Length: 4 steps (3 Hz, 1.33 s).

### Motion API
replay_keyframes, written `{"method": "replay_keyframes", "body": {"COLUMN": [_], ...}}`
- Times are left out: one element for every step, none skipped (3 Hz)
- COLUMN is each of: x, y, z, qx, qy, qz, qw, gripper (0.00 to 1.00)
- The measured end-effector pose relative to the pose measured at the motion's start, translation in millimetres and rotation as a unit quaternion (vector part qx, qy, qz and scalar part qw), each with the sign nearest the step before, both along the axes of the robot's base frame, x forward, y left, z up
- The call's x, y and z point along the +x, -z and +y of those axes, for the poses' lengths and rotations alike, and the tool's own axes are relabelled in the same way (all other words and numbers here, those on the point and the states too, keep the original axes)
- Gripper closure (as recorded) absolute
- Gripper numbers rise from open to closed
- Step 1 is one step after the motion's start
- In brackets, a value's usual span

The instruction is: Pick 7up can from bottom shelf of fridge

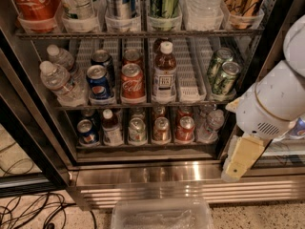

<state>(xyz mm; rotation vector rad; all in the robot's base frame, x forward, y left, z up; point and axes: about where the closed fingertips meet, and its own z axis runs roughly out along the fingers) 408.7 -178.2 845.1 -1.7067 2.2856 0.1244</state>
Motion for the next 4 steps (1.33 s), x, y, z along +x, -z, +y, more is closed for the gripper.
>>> {"method": "replay_keyframes", "body": {"x": [-8,-20,-21,-16], "y": [14,59,108,139], "z": [13,50,90,123], "qx": [0.012,0.059,0.087,0.111], "qy": [-0.006,-0.002,-0.012,-0.028], "qz": [0.002,0.021,0.021,0.003], "qw": [0.9999,0.9981,0.9959,0.9934], "gripper": [0.0,0.0,0.0,0.0]}}
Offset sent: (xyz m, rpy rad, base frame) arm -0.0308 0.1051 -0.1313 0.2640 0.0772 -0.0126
